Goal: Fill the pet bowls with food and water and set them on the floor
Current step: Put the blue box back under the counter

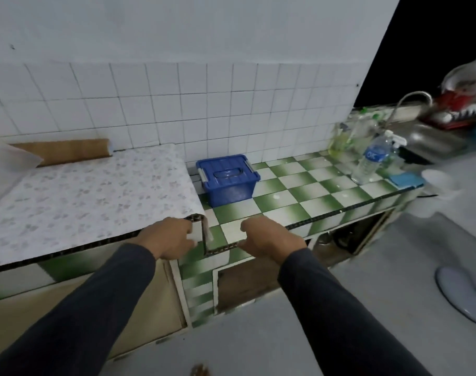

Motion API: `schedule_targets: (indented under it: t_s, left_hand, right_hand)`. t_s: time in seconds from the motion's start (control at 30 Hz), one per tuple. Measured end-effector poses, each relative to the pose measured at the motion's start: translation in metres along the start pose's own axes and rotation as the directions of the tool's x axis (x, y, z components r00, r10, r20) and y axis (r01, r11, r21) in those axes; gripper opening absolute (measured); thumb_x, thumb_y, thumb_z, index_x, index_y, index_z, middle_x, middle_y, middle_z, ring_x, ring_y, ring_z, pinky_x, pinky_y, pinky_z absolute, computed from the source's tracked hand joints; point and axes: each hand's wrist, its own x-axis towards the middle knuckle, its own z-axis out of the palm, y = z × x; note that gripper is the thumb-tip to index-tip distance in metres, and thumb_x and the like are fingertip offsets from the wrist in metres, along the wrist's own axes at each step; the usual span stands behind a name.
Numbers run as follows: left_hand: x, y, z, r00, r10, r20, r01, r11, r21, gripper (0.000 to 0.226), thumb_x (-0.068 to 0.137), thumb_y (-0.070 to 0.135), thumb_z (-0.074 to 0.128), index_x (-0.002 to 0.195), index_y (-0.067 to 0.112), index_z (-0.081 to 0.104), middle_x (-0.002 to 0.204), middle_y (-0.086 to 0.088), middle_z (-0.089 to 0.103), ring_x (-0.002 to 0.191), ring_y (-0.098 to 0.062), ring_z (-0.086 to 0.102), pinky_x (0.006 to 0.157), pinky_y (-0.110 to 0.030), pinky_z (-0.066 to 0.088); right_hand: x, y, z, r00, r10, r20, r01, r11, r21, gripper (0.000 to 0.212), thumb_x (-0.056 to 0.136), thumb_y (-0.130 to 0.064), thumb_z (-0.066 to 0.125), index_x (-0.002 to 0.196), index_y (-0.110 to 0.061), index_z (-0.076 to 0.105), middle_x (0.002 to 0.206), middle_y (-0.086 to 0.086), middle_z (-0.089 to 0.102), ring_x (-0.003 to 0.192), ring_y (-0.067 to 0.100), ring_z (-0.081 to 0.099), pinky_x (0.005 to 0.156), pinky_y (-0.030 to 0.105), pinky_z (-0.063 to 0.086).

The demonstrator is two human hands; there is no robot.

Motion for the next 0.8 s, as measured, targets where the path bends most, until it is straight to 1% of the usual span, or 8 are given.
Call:
schedule_targets:
  t_s: [0.1,0.23,0.33,0.37,0.43,0.57,0.73,0.8]
  left_hand:
    - [0.032,0.032,-0.003,0.998,0.068,0.001,-0.068,0.998,0.017,0.039,0.100,0.046,0.057,0.135,0.028,0.059,0.141,-0.004,0.058,0.121,-0.024,0.057,0.103,-0.039,0.049]
    - [0.077,0.065,-0.006,0.992,0.122,0.037,-0.124,0.990,0.061,0.048,0.102,0.046,0.055,0.144,0.024,0.054,0.145,-0.006,0.056,0.126,-0.025,0.056,0.105,-0.039,0.048]
    - [0.114,0.077,-0.009,0.988,0.152,0.042,-0.155,0.985,0.080,0.048,0.102,0.047,0.054,0.142,0.021,0.055,0.145,-0.007,0.057,0.127,-0.026,0.056,0.106,-0.040,0.048]
    - [0.127,0.080,-0.010,0.988,0.150,0.043,-0.153,0.986,0.071,0.047,0.102,0.047,0.055,0.141,0.020,0.056,0.145,-0.006,0.057,0.127,-0.027,0.057,0.106,-0.040,0.048]
    - [0.150,0.082,-0.013,0.988,0.146,0.041,-0.147,0.988,0.048,0.048,0.102,0.047,0.055,0.142,0.020,0.056,0.146,-0.006,0.057,0.127,-0.027,0.057,0.106,-0.041,0.048]
    - [0.194,0.074,-0.020,0.988,0.146,0.058,-0.148,0.988,0.032,0.051,0.103,0.048,0.053,0.146,0.021,0.052,0.148,-0.005,0.053,0.129,-0.025,0.054,0.105,-0.038,0.048]
    - [0.232,0.056,-0.026,0.995,0.103,0.012,-0.103,0.995,0.007,0.046,0.103,0.047,0.054,0.141,0.021,0.056,0.142,-0.005,0.056,0.121,-0.024,0.057,0.099,-0.037,0.050]
    - [0.243,0.049,-0.028,0.997,0.075,-0.005,-0.075,0.997,-0.011,0.046,0.103,0.046,0.055,0.141,0.021,0.056,0.139,-0.006,0.056,0.119,-0.025,0.058,0.096,-0.035,0.050]
  right_hand:
    - [-0.001,0.036,-0.002,0.997,0.069,-0.016,-0.069,0.997,0.023,0.038,0.094,-0.035,0.062,0.127,-0.016,0.062,0.126,0.009,0.064,0.111,0.030,0.063,0.091,0.040,0.054]
    - [0.012,0.075,-0.006,0.991,0.133,-0.013,-0.133,0.991,0.014,0.035,0.092,-0.032,0.059,0.123,-0.016,0.063,0.121,0.010,0.066,0.107,0.030,0.065,0.086,0.041,0.056]
    - [0.034,0.098,-0.009,0.986,0.168,-0.009,-0.168,0.986,-0.008,0.031,0.092,-0.032,0.059,0.118,-0.015,0.064,0.116,0.010,0.067,0.099,0.030,0.066,0.073,0.035,0.053]
    - [0.043,0.105,-0.011,0.984,0.180,-0.002,-0.180,0.984,-0.004,0.034,0.093,-0.032,0.059,0.122,-0.015,0.063,0.117,0.010,0.066,0.100,0.030,0.066,0.074,0.036,0.053]
    - [0.063,0.118,-0.015,0.982,0.186,0.022,-0.186,0.982,0.001,0.040,0.094,-0.035,0.060,0.129,-0.016,0.060,0.123,0.010,0.064,0.106,0.031,0.065,0.083,0.040,0.056]
    - [0.107,0.135,-0.025,0.984,0.174,0.047,-0.174,0.985,0.001,0.043,0.094,-0.038,0.060,0.131,-0.017,0.058,0.129,0.010,0.062,0.114,0.032,0.063,0.093,0.045,0.054]
    - [0.155,0.146,-0.031,0.989,0.142,0.040,-0.142,0.990,-0.003,0.040,0.095,-0.038,0.059,0.130,-0.018,0.059,0.126,0.009,0.064,0.110,0.030,0.064,0.089,0.040,0.055]
    - [0.174,0.148,-0.033,0.992,0.121,0.037,-0.122,0.993,0.004,0.043,0.095,-0.039,0.060,0.132,-0.019,0.058,0.131,0.009,0.061,0.114,0.030,0.062,0.090,0.040,0.053]
